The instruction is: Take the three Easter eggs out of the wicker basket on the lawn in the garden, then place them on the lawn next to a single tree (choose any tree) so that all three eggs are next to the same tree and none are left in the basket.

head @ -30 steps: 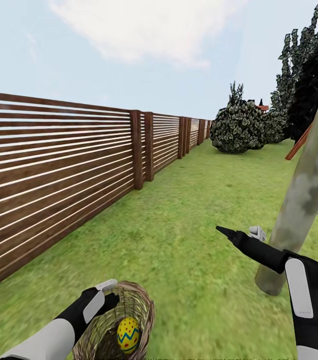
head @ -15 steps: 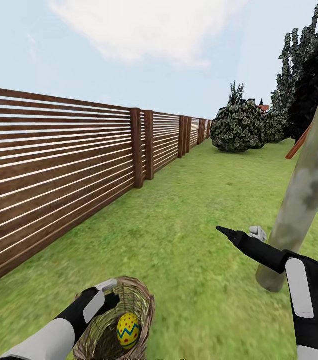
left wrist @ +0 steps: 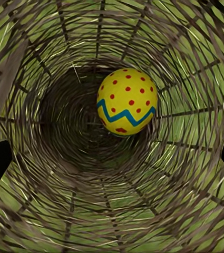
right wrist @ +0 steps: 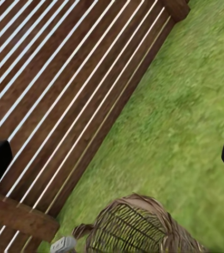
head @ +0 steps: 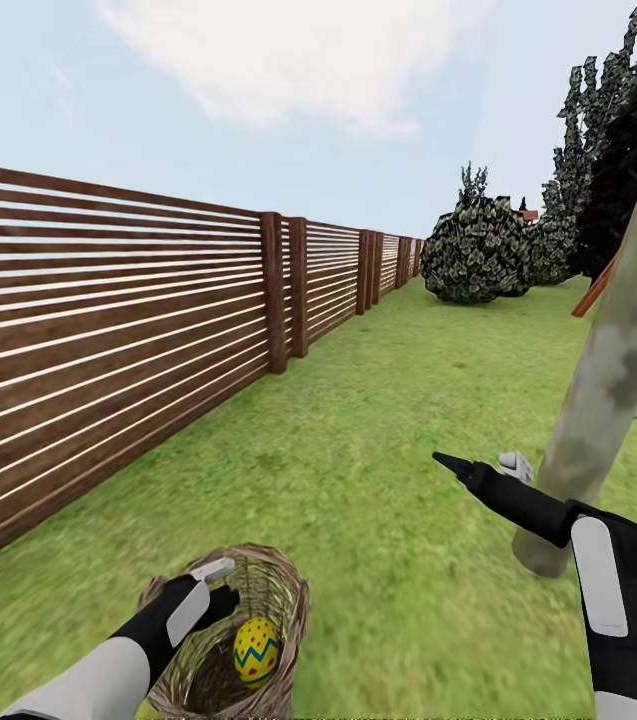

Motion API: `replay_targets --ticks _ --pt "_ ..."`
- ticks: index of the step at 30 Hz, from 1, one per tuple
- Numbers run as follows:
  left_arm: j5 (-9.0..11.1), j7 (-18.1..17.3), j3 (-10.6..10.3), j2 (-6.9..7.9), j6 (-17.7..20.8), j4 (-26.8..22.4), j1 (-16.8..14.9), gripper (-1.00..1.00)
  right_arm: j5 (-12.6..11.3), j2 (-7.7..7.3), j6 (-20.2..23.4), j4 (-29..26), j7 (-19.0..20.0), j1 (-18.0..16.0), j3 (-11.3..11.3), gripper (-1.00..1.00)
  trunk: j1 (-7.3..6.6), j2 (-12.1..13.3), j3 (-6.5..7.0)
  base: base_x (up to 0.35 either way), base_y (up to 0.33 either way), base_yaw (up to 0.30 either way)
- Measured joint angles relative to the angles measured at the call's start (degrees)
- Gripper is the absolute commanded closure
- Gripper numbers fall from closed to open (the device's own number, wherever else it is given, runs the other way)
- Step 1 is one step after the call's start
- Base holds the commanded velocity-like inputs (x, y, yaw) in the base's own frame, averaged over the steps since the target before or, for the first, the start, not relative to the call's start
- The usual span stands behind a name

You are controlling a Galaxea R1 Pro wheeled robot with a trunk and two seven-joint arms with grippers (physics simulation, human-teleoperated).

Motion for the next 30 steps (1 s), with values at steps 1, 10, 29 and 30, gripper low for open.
replay_targets --ticks 1,10,29,30 --pt "-0.01 0.02 0.0 0.0 0.01 -0.01 0.0 -1.0 0.0 0.0 0.0 0.0 0.0 0.0 0.0 -1.0 0.22 -0.4 -0.18 0.0 0.0 0.0" --pt "-0.03 0.0 0.0 0.0 -0.03 -0.02 0.0 -1.0 0.0 0.01 0.0 -0.07 0.0 0.02 0.0 -1.0 2.2 -4.01 -1.8 0.0 0.0 0.0" --pt "-0.13 0.0 -0.28 -0.09 -0.05 -0.04 0.0 -1.0 -0.06 0.0 0.0 -0.07 0.0 0.01 0.0 -1.0 6.37 -11.63 -5.21 0.0 0.0 0.0" --pt "-0.13 0.0 -0.26 -0.09 -0.05 -0.05 0.0 -1.0 -0.07 0.0 0.0 -0.07 0.0 0.01 0.0 -1.0 6.59 -12.03 -5.39 0.0 0.0 0.0"
